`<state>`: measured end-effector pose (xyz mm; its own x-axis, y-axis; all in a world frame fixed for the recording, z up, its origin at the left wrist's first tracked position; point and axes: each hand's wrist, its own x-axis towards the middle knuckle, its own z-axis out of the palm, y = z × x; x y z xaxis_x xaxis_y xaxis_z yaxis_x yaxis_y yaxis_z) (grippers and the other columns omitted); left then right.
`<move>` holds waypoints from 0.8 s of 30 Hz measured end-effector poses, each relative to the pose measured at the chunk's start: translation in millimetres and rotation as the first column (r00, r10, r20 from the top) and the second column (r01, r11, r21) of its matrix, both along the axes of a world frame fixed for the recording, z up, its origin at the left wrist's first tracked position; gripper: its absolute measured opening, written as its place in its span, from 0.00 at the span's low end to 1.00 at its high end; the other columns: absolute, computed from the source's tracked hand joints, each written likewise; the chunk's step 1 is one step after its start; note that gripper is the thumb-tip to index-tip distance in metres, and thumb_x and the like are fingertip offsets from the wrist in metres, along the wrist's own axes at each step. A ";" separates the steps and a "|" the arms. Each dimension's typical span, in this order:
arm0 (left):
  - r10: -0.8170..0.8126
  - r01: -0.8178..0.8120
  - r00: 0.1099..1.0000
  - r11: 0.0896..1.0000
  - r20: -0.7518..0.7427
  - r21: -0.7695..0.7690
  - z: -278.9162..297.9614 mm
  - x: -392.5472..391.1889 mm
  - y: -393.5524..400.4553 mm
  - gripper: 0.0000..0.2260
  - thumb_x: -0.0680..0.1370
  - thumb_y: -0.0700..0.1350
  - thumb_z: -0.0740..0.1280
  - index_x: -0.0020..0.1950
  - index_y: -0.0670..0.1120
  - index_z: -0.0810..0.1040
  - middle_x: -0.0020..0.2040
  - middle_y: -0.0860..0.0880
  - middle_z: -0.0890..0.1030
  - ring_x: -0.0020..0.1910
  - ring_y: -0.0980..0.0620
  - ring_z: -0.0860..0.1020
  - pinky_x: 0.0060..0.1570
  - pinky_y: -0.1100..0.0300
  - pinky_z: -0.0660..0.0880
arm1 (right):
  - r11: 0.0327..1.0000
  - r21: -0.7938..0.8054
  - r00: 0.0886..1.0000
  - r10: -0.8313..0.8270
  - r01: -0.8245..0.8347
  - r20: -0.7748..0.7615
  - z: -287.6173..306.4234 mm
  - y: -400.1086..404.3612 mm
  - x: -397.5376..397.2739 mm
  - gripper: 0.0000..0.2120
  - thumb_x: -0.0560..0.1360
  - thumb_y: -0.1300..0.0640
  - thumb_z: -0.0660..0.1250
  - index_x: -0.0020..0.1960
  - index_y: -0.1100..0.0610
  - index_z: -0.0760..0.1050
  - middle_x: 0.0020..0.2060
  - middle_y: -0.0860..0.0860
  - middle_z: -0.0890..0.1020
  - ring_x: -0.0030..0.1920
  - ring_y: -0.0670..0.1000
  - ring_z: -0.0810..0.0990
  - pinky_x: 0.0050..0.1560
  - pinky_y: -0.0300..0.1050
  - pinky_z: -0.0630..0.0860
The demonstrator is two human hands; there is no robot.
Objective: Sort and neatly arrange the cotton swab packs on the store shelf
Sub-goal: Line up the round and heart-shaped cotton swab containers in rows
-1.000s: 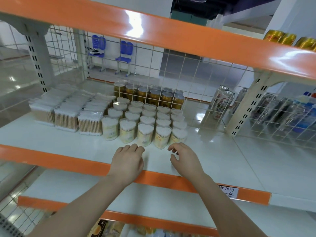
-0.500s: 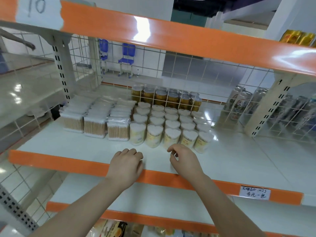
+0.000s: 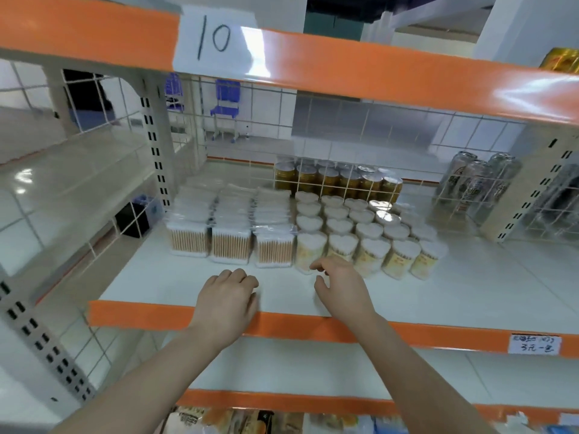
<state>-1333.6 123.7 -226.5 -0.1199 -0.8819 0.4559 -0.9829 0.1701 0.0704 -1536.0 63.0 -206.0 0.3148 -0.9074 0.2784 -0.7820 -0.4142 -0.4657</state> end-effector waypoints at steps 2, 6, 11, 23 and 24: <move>0.001 -0.001 1.000 1.000 -0.011 0.008 0.3 12.0 -0.1 0.12 0.56 0.41 0.79 0.35 0.48 0.81 0.31 0.52 0.77 0.28 0.50 0.77 0.27 0.59 0.73 | 0.999 -0.034 1.000 0.000 0.000 0.004 2.2 -1.9 13.3 0.15 0.75 0.64 0.61 0.61 0.58 0.75 0.56 0.53 0.77 0.58 0.52 0.73 0.54 0.39 0.69; 0.003 -0.002 0.999 0.999 -0.033 0.032 -1.1 30.5 -1.0 0.12 0.56 0.40 0.78 0.36 0.48 0.81 0.31 0.52 0.77 0.28 0.50 0.77 0.26 0.59 0.73 | 0.990 -0.138 0.999 0.023 -0.026 -0.022 8.8 -11.5 37.4 0.18 0.71 0.68 0.64 0.61 0.62 0.75 0.55 0.58 0.77 0.55 0.58 0.75 0.55 0.46 0.71; 0.042 -0.031 0.996 0.991 -0.082 0.133 0.1 44.4 -3.2 0.06 0.63 0.41 0.71 0.39 0.46 0.81 0.32 0.50 0.79 0.30 0.47 0.79 0.29 0.58 0.73 | 0.978 -0.204 0.996 0.030 -0.046 -0.078 14.4 -28.8 59.5 0.21 0.69 0.69 0.65 0.62 0.64 0.74 0.59 0.60 0.76 0.58 0.61 0.74 0.57 0.52 0.72; 0.112 -0.086 0.990 0.958 -0.082 0.273 6.9 48.1 -21.0 0.14 0.78 0.48 0.56 0.64 0.52 0.71 0.59 0.54 0.74 0.59 0.52 0.71 0.53 0.62 0.67 | 0.984 -0.134 0.965 0.081 -0.117 -0.251 12.9 -51.2 71.7 0.24 0.75 0.62 0.60 0.71 0.57 0.64 0.67 0.53 0.69 0.68 0.53 0.64 0.67 0.43 0.58; 0.117 -0.089 0.989 0.957 -0.086 0.276 7.0 47.7 -21.8 0.14 0.78 0.48 0.56 0.64 0.52 0.71 0.59 0.54 0.74 0.59 0.52 0.71 0.53 0.62 0.67 | 0.984 -0.132 0.965 0.086 -0.121 -0.246 11.3 -52.0 71.4 0.24 0.75 0.62 0.60 0.70 0.57 0.65 0.66 0.53 0.71 0.67 0.54 0.65 0.66 0.44 0.59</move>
<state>-1285.9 102.0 -219.5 0.0119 -0.9790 0.2033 -0.9795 0.0295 0.1992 -1464.6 10.9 -194.8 0.4781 -0.8220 0.3093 -0.8124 -0.5477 -0.1999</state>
